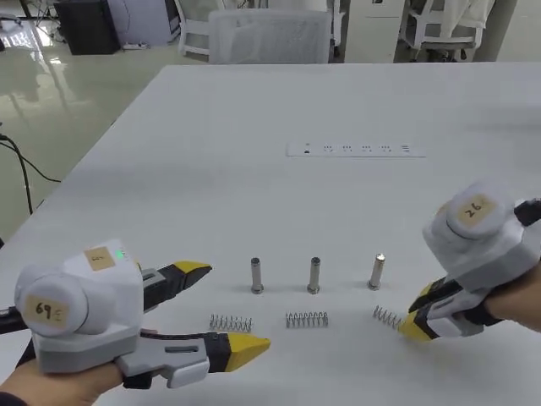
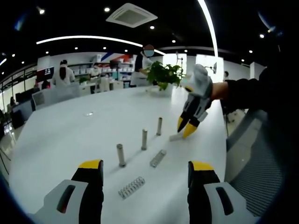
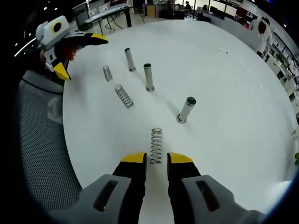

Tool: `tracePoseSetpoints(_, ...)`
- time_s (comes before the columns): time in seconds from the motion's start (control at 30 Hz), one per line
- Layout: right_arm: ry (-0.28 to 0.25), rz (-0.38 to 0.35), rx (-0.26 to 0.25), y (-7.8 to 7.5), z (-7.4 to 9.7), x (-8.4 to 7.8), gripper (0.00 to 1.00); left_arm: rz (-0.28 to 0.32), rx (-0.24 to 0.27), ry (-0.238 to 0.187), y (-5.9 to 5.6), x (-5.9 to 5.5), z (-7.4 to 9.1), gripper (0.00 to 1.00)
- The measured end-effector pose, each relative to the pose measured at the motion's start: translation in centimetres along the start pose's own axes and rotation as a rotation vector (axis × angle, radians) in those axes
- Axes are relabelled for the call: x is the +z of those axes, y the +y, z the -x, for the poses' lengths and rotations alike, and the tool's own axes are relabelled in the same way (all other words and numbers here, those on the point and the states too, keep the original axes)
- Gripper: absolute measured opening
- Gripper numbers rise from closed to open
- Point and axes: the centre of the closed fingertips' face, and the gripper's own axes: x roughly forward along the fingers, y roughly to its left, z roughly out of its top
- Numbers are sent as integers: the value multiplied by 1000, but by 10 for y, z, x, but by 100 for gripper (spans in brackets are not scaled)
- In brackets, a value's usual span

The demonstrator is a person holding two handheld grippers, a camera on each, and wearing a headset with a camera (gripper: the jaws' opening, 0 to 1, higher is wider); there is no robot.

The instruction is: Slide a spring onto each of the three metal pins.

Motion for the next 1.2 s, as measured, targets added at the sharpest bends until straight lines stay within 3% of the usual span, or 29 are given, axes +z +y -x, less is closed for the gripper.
tracePoseSetpoints(0.4, 48, 35, -5, -1, -8, -7, 13, 6, -7, -4, -2, 0, -1, 69)
tracePoseSetpoints(0.77, 50, 54, -16, 0, -7, -5, 8, 9, -32, 3, -8, -2, -2, 64)
tracePoseSetpoints(1.0, 21, 46, 19, 10, 5, 8, 8, -3, -86, 14, -19, -3, -6, 56)
tracePoseSetpoints(1.2, 3, 73, 53, 22, 10, 20, 8, -48, -156, 49, -32, -5, -13, 55)
